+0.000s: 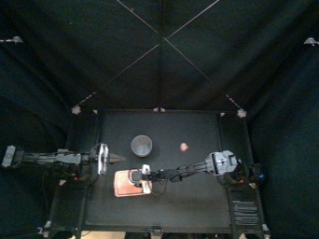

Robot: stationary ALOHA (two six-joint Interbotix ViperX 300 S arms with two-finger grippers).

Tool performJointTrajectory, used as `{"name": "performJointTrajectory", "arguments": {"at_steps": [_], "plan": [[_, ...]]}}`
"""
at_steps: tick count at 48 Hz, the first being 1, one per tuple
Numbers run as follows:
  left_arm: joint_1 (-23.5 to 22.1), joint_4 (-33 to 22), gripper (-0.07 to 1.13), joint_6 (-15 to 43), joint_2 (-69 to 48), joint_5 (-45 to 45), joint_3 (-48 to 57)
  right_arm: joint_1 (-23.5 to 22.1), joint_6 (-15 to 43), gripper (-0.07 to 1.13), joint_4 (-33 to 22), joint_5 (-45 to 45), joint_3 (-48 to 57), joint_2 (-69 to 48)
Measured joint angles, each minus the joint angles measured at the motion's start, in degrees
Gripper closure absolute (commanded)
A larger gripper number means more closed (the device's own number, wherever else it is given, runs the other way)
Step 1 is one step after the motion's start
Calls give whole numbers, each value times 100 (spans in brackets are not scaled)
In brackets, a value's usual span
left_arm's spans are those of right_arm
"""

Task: Pick the ice cream then place it on the pink plate
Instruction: Drop ice cream on the pink plate and return to neutral

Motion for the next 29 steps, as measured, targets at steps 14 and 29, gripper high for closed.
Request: {"name": "performJointTrajectory", "arguments": {"at_steps": [14, 29], "plan": [[0, 0, 109, 0, -9, 9, 0, 0, 0, 4, -18, 26, -114, 70], [18, 0, 109, 0, -18, 9, 18, -193, 0, 4, -185, 0, 466, -606]]}}
